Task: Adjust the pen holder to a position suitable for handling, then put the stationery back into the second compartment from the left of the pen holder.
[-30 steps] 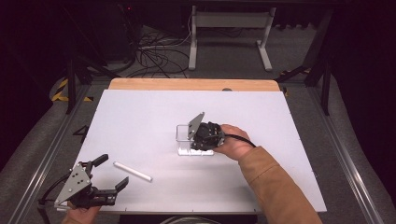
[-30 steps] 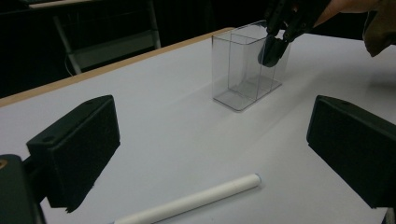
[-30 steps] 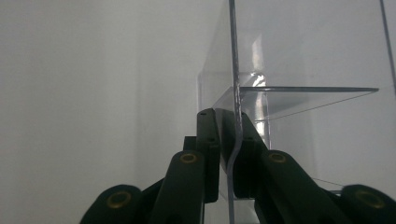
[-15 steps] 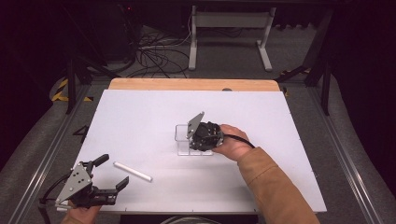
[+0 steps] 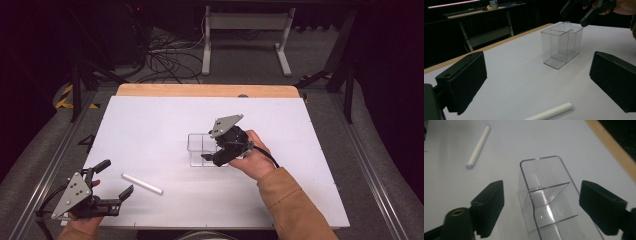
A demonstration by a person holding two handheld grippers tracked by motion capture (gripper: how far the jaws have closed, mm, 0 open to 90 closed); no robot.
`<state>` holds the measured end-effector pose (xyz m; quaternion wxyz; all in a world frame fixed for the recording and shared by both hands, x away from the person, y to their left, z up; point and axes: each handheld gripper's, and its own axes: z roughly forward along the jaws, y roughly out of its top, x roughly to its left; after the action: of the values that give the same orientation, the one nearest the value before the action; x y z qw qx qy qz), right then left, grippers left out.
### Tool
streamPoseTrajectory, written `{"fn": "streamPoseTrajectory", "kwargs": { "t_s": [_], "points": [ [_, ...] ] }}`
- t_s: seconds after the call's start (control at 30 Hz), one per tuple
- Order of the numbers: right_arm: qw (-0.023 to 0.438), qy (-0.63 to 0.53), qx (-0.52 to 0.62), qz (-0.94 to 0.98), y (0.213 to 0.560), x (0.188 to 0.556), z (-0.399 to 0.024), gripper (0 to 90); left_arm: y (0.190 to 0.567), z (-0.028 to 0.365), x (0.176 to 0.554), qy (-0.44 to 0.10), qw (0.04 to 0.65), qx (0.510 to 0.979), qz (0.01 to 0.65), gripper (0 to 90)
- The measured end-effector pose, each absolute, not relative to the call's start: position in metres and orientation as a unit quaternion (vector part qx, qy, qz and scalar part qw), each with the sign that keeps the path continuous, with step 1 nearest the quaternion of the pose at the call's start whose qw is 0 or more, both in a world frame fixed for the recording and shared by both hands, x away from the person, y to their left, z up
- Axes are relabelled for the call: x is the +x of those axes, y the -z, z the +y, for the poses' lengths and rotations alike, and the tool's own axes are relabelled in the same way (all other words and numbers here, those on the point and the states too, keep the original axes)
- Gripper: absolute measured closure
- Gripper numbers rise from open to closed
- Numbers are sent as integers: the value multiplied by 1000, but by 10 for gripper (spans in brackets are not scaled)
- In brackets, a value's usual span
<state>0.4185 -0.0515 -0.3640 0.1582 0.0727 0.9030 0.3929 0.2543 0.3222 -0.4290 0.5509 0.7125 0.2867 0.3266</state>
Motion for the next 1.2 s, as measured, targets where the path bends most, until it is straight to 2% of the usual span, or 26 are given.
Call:
{"fn": "streamPoseTrajectory", "kwargs": {
  "t_s": [0.23, 0.4, 0.57, 0.8, 0.9, 1.2],
  "points": [
    [170, -428, 107, 881, 359, 412, -53, 100, 428, 324, 255, -317, 549, 717, 290, 37],
    [146, -457, 132, 868, 357, 411, -53, 53, 429, 325, 253, -313, 555, 712, 295, 16],
    [145, -485, 144, 851, 354, 407, -53, 4, 428, 325, 251, -310, 565, 703, 300, 2],
    [137, -499, 144, 843, 353, 401, -48, 0, 427, 323, 249, -329, 548, 703, 314, 3],
    [151, -503, 141, 839, 353, 399, -44, 0, 428, 322, 250, -323, 538, 709, 321, 15],
    [141, -504, 130, 842, 352, 396, -35, 0, 427, 322, 247, -329, 534, 713, 315, 31]
  ]
}}
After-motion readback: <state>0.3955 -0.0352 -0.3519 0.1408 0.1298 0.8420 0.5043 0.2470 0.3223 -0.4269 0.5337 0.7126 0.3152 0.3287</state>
